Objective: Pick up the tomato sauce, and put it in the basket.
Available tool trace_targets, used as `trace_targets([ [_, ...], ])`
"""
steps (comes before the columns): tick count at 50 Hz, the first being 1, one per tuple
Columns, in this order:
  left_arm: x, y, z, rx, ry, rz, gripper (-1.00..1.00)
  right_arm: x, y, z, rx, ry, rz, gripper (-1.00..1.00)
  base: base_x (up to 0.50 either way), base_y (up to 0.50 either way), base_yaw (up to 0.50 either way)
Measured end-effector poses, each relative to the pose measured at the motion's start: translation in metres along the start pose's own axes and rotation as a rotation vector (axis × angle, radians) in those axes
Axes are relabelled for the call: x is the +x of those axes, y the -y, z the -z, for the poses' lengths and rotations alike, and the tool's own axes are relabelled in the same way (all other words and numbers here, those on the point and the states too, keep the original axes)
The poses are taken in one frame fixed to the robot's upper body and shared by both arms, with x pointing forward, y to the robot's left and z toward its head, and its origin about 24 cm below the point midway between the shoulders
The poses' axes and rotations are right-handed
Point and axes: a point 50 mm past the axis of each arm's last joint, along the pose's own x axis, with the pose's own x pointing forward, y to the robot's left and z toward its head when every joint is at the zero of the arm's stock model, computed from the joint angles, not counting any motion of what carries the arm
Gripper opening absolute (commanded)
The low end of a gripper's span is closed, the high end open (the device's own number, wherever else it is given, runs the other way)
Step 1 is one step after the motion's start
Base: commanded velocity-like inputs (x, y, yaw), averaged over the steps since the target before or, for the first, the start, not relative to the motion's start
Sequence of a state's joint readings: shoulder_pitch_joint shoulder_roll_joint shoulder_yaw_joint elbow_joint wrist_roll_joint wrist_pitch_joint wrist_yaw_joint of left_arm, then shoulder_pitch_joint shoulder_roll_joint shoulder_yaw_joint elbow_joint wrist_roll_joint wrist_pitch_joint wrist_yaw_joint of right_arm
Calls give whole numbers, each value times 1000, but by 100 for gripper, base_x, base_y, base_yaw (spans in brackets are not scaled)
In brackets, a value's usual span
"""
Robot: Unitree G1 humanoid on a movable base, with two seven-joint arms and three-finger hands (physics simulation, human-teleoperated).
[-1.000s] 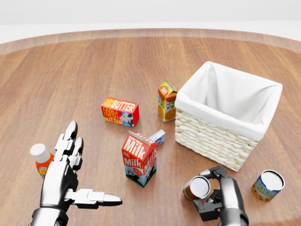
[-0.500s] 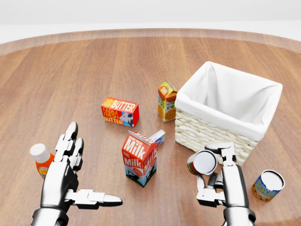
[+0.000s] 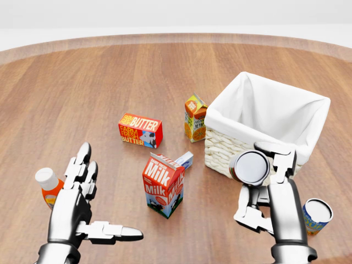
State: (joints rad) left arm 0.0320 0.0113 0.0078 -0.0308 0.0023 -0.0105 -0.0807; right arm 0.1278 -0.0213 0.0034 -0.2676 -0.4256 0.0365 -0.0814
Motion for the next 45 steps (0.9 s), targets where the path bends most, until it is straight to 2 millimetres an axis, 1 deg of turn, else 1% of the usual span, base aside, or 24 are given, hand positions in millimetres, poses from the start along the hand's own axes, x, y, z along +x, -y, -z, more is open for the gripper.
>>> trace_targets([
  [7, 0, 0, 0, 0, -1, -1, 100, -3, 8, -21, -10, 57, 15, -100, 0, 0, 0],
  [12, 0, 0, 1, 1, -1, -1, 100, -5, 15, -40, -16, 136, 25, -100, 0, 0, 0],
  [20, 0, 0, 1, 0, 0, -2, 100, 1, 23, -66, -37, 255, 40, -100, 0, 0, 0],
  [25, 0, 0, 1, 0, 1, -3, 100, 9, 27, -76, -55, 305, 48, -100, 0, 0, 0],
  [31, 0, 0, 1, 0, 2, -3, 100, 22, 30, -83, -79, 343, 54, -100, 0, 0, 0],
  [45, 0, -1, -1, -2, 4, -3, 100, 65, 34, -94, -132, 375, 63, -100, 0, 0, 0],
])
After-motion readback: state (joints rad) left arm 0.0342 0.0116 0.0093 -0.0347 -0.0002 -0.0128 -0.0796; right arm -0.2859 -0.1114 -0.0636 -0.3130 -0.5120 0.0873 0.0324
